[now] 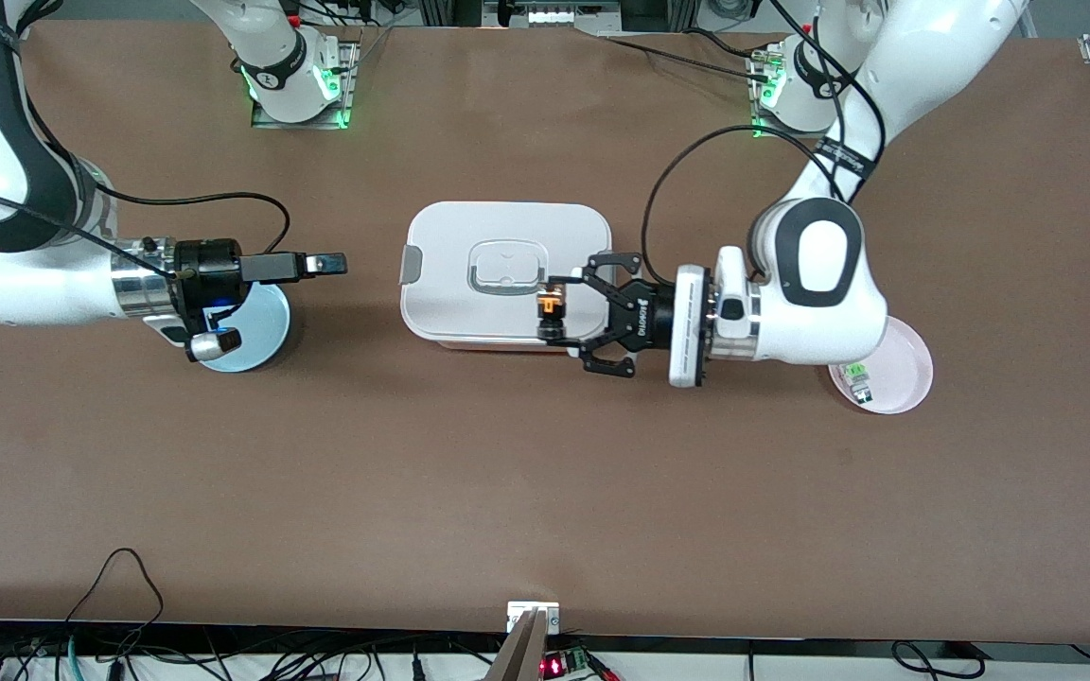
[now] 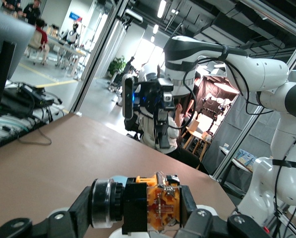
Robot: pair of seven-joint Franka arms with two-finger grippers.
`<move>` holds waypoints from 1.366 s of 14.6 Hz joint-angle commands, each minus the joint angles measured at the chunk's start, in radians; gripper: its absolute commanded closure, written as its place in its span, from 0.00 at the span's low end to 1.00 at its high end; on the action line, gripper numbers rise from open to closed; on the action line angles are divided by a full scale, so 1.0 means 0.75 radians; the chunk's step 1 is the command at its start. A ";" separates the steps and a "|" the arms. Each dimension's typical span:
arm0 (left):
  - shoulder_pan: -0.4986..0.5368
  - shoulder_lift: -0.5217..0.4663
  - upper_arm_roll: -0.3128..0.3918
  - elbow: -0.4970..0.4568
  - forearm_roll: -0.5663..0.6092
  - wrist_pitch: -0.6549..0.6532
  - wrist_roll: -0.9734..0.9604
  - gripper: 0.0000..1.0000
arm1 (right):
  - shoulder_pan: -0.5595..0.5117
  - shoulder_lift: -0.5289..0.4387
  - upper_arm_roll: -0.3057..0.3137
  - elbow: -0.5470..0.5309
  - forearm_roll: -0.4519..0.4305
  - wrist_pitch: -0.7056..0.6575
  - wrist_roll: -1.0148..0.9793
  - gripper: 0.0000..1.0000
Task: Transfer orange switch to right arm and place
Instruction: 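Lift the switch with the left gripper while the right gripper reaches inward, then bring the switch over the box toward the right gripper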
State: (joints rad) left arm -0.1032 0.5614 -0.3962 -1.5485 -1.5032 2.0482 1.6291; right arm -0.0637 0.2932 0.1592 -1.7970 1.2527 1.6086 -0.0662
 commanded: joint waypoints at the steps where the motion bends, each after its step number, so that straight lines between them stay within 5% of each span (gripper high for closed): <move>1: -0.052 -0.010 0.003 -0.003 -0.084 0.089 0.121 1.00 | -0.007 -0.029 0.017 -0.093 0.103 0.025 0.011 0.00; 12: -0.145 -0.016 -0.110 -0.032 -0.372 0.300 0.266 1.00 | 0.146 -0.004 0.031 -0.105 0.301 0.184 -0.002 0.00; 20: -0.151 -0.027 -0.159 -0.026 -0.387 0.402 0.266 1.00 | 0.245 -0.002 0.031 -0.105 0.387 0.271 0.027 0.00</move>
State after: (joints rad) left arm -0.2172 0.5601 -0.5127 -1.5586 -1.7519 2.3348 1.7930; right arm 0.1176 0.2976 0.1831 -1.8658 1.5153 1.8002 -0.0571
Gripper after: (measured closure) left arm 0.282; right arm 0.000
